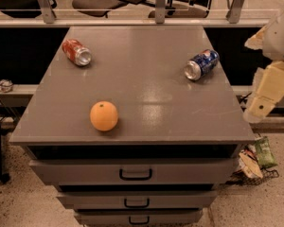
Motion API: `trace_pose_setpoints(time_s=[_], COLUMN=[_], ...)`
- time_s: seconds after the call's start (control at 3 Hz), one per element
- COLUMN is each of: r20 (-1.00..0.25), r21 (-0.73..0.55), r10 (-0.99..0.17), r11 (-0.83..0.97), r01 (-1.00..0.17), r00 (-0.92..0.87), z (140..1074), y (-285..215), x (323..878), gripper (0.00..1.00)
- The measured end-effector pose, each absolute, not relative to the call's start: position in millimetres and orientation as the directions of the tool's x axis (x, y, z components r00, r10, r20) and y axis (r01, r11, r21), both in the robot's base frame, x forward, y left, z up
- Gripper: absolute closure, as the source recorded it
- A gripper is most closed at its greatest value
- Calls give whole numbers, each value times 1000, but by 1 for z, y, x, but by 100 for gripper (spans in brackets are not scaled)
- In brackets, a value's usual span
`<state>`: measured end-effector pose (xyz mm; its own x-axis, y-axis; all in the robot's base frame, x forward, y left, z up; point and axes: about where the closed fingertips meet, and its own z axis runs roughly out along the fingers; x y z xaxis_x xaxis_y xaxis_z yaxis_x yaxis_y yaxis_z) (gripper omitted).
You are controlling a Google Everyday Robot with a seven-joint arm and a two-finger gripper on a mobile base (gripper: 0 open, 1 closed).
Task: Place pepsi can upright
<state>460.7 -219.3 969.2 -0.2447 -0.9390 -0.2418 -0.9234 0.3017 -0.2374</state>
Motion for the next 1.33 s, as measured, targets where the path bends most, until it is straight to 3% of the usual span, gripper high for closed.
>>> trace_pose_setpoints(time_s=[0.33,1.0,1.33], r20=[-297,-387,-404], r21=[-237,-229,-192], r10=[-897,-702,-637], r11=[403,701,761], r01=[-884,-675,-619], r00=[-329,-598,-657], z=[956,939,937], y=[-226,-245,-244], x=[512,604,604], gripper=[0,0,0])
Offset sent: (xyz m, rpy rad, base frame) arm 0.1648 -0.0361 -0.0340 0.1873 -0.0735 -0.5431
